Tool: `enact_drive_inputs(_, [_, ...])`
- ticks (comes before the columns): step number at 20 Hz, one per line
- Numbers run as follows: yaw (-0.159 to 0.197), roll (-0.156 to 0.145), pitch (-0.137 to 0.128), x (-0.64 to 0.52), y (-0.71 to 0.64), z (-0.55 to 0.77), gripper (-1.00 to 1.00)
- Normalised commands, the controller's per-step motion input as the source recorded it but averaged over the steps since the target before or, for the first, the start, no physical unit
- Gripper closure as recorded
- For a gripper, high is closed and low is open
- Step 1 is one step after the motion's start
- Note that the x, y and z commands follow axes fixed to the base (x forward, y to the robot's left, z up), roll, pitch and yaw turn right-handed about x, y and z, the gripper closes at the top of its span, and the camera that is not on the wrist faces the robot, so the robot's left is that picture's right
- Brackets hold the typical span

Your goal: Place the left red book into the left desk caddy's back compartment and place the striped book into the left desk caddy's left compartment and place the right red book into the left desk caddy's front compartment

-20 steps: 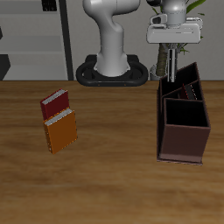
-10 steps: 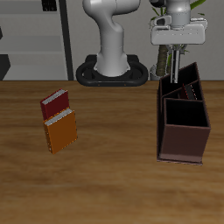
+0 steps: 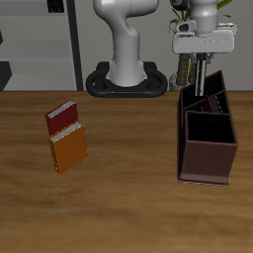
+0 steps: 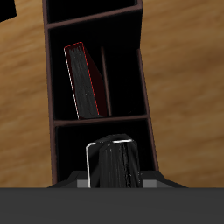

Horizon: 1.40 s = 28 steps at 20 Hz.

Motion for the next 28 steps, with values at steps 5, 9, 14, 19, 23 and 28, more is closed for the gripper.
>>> enact_drive_inputs(5, [-0.02, -0.005, 0.007, 0.14, 0.05, 0.02, 1.0])
enact_drive_inputs(9, [0.007, 0.035, 0.016, -0.05, 0.09, -0.12, 1.0])
enact_drive_inputs(14, [0.024, 0.057, -0.038, -0.27, 0.14, 0.08, 1.0])
enact_drive_inputs(19, [0.011, 0.012, 0.002, -0.05, 0.05, -0.03, 1.0])
enact_drive_inputs(23, [-0.008, -0.023, 0.029, 0.17, -0.11, -0.08, 1.0])
enact_drive_inputs(28, [-0.017, -0.006, 0.055, 0.13, -0.04, -0.21, 1.0])
